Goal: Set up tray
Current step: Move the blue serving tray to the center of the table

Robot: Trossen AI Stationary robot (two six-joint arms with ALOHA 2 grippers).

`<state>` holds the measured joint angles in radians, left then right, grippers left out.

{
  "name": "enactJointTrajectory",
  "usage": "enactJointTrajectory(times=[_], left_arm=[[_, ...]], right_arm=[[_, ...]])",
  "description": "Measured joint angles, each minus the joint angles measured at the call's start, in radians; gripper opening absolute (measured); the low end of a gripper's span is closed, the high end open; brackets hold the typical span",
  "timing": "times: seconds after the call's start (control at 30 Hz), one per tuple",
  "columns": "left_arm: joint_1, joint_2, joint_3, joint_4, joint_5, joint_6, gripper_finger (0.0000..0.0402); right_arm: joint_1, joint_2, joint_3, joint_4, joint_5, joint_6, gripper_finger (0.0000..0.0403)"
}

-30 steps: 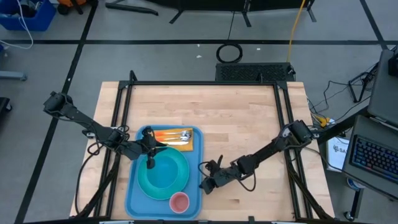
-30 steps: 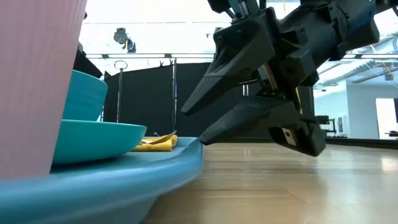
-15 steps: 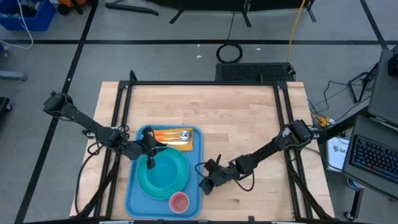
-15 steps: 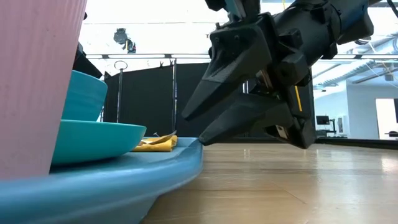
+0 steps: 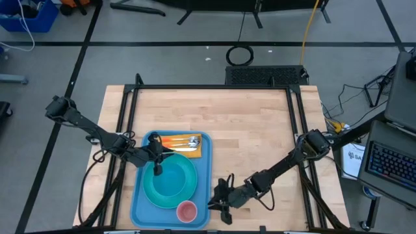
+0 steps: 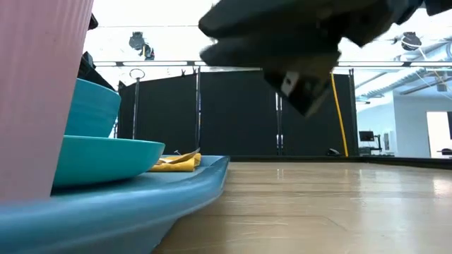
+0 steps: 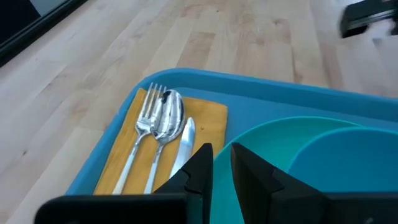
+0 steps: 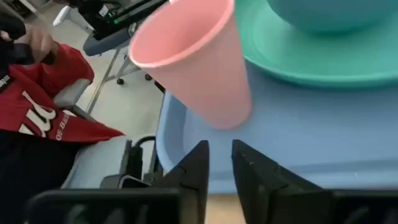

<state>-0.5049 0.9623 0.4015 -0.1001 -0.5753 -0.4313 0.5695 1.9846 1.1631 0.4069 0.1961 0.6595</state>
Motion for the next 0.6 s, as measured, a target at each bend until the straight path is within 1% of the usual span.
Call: enactJointTrajectory(times=[0.07, 0.1, 0.17, 0.23, 0.3, 0.37, 0.47, 0.53, 0.6], left_arm=[[0.000, 0.000, 0.000, 0.005, -0.002, 0.000, 0.0063], [0.000, 0.000, 0.000, 0.009, -0.002, 0.001, 0.0063], [0.000, 0.000, 0.000, 0.014, -0.001, 0.003, 0.0063], [0.000, 0.000, 0.000, 0.021, -0.001, 0.006, 0.0063], [0.000, 0.000, 0.000, 0.022, -0.001, 0.006, 0.0063], [0.000, 0.000, 0.000, 0.023, -0.001, 0.007, 0.0063], [0.000, 0.000, 0.000, 0.025, -0.001, 0.007, 0.0063], [-0.001, 0.000, 0.000, 0.020, 0.000, 0.006, 0.0063], [-0.001, 0.000, 0.000, 0.022, 0.008, 0.005, 0.0063]], right_arm=[[0.004, 0.000, 0.021, -0.006, 0.005, -0.017, 0.0041], [0.003, 0.000, 0.035, -0.018, -0.012, -0.024, 0.0026], [0.001, 0.000, 0.074, -0.091, -0.036, -0.036, 0.0007], [-0.001, 0.022, 0.121, -0.153, -0.039, -0.039, 0.0005], [-0.008, 0.054, 0.166, -0.182, -0.091, -0.043, 0.0001], [-0.019, 0.104, 0.221, -0.178, -0.148, -0.027, 0.0001], [-0.034, 0.179, 0.287, -0.183, -0.202, 0.005, 0.0000], [-0.039, 0.211, 0.314, -0.185, -0.226, 0.037, 0.0000], [-0.040, 0.212, 0.318, -0.188, -0.227, 0.065, 0.0000]])
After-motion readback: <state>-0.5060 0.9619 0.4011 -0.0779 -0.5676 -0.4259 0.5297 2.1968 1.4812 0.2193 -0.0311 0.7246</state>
